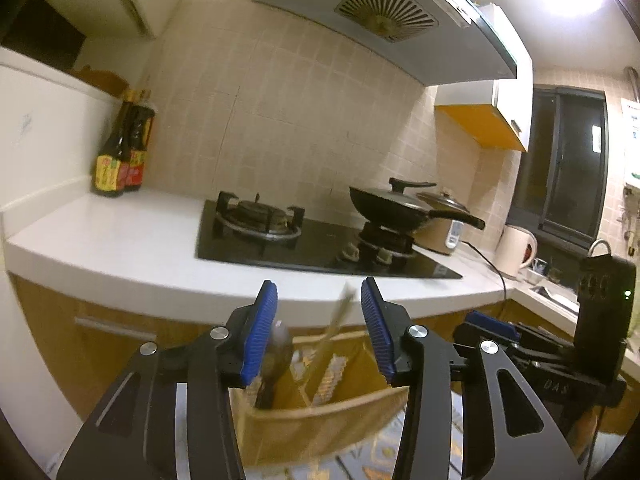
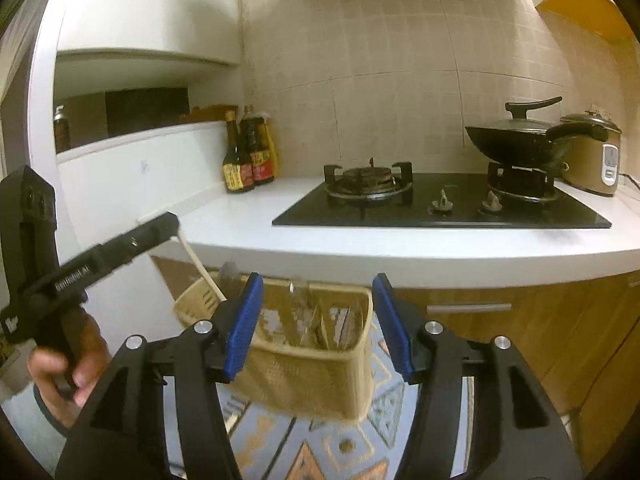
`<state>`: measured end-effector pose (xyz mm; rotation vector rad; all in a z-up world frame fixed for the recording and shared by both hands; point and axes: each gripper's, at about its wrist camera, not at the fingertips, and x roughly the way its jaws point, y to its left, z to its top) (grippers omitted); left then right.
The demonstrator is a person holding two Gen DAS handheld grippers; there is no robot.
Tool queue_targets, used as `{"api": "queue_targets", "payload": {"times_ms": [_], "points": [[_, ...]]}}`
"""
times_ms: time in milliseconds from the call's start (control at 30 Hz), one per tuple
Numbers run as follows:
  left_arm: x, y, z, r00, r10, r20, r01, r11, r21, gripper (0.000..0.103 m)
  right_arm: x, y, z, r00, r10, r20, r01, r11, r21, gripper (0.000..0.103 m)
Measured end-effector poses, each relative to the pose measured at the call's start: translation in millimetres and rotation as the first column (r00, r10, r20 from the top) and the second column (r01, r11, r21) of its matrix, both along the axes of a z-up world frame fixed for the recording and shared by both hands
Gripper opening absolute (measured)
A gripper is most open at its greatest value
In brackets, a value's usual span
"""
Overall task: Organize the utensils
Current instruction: 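Open both grippers to drop the spoon and chopstick into the beige caddy, then move both grippers down toward the chopsticks and black spoon on the table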
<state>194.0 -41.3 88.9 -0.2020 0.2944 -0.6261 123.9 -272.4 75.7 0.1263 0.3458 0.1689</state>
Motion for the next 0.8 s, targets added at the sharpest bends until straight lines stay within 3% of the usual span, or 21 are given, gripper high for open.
{"api": "queue_targets", "payload": {"times_ms": [167,367,600,700,800], "points": [[-11.9,24.5,2.7,0.997,-0.022,-0.077,0.023,1.0,0.01,0.042,-19.7,7.6,0.1,0.996,0.01,-0.09,-0.01,1.0,0.001,0.053],[-36.3,28.0,-10.3,0.987,-0.057,-0.148,0.084,0.98,0.181,0.042,-31.7,29.0,-11.3,0.973,0.063,-0.221,-0.066,0.998,-0.01,0.053],[-58.1,43.4,-44.1,0.958,-0.086,-0.272,0.169,0.939,0.298,0.042,-39.7,58.3,-51.8,0.878,0.172,-0.447,-0.165,0.985,0.054,0.053],[-59.4,46.9,-60.9,0.921,-0.144,-0.363,0.266,0.913,0.311,0.042,-43.3,75.2,-69.9,0.839,0.168,-0.517,-0.188,0.982,0.013,0.053],[-59.2,41.2,-80.3,0.89,-0.175,-0.422,0.343,0.865,0.366,0.042,-43.9,90.5,-88.4,0.795,0.183,-0.578,-0.217,0.976,0.011,0.052]]}}
